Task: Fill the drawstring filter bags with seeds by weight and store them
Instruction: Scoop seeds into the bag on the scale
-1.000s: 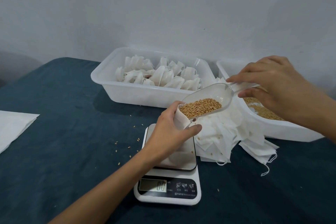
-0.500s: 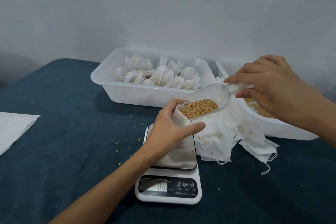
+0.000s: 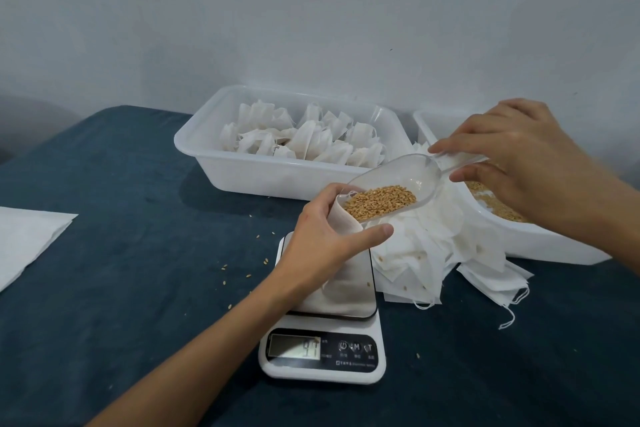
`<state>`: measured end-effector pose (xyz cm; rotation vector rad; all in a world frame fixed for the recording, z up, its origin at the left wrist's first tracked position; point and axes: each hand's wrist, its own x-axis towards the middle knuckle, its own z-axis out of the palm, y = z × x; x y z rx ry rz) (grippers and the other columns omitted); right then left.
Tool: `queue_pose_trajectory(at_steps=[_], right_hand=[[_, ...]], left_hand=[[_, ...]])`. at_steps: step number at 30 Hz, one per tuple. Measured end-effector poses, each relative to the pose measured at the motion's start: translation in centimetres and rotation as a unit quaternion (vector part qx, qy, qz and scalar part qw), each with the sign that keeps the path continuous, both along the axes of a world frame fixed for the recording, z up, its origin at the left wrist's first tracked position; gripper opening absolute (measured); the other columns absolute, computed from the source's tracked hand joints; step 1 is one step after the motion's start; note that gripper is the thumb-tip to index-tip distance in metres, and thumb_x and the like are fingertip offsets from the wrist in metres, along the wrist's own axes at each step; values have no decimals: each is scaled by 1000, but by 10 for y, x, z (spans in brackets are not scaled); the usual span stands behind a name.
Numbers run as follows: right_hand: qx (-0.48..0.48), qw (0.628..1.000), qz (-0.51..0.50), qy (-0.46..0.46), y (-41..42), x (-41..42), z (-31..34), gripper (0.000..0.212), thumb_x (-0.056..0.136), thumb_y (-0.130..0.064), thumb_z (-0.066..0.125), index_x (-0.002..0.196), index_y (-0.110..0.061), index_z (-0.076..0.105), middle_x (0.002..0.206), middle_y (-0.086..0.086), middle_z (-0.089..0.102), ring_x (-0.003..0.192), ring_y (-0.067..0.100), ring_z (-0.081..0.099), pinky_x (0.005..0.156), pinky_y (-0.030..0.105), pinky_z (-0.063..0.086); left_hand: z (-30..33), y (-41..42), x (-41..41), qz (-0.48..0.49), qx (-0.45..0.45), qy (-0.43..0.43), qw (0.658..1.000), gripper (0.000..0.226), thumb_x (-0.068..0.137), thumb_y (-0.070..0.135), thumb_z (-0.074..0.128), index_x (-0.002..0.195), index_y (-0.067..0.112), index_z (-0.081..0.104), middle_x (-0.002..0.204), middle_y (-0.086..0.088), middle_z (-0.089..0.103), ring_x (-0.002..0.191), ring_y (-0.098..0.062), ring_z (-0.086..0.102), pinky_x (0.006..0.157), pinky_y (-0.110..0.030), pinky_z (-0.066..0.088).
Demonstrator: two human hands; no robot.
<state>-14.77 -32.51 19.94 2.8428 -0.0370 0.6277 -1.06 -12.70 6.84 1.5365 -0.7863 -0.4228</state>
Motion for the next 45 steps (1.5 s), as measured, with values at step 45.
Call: queue_pose_trajectory(at_steps=[45], right_hand=[[-2, 1000, 0, -2, 4, 3, 0, 31, 85, -18, 70, 116, -19, 74, 100, 1, 70, 97, 30, 60, 110, 52, 28]], left_hand=[[1, 1, 2, 16, -11, -13, 1000, 54, 67, 43, 89, 115, 43, 64, 128, 19, 65, 126, -5, 57, 106, -35, 46]])
